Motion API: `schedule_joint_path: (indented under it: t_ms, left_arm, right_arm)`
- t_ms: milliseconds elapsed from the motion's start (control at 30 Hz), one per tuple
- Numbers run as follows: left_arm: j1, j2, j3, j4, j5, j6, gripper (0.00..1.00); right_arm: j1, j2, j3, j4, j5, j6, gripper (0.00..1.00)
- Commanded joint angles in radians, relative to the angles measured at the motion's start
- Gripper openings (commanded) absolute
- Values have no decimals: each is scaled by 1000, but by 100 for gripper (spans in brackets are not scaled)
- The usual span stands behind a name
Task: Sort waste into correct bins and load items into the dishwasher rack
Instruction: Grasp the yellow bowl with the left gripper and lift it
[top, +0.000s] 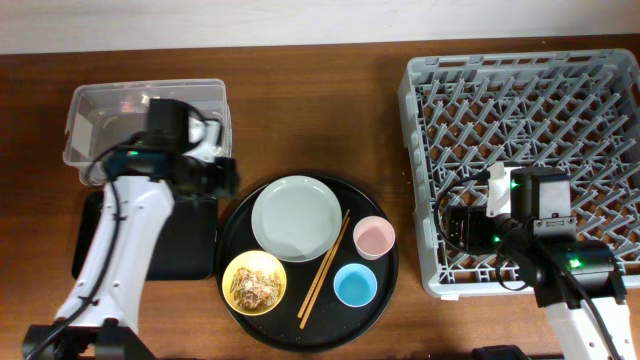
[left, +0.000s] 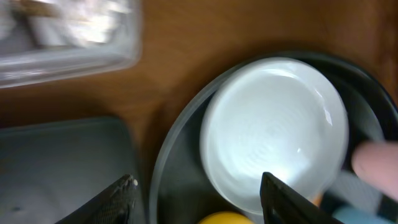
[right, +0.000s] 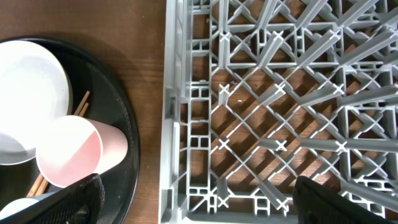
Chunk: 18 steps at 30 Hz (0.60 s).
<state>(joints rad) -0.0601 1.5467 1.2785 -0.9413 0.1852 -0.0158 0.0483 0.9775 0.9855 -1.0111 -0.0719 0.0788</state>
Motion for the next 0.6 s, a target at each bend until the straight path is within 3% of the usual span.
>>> schedule_joint_path:
  t_ms: [0,100,300,533,567]
  left_arm:
    - [-132,5,-2,-55,36,-14,63]
    - [-217,6,-3,-131,35,-44,63]
    - [-394,8,-156,-159,26,-250,62]
    - [-492,9,-413,55,23,-332,53]
    - [-492,9,-437,82,-22,-332,47]
  right_arm:
    - [-4,1,21,0,5,4,98]
    - [-4,1,21,0,5,4,98]
    - [-4,1,21,0,5,5,98]
    - [-4,1,21,0,5,5,98]
    - [-4,1,21,0,5,5,98]
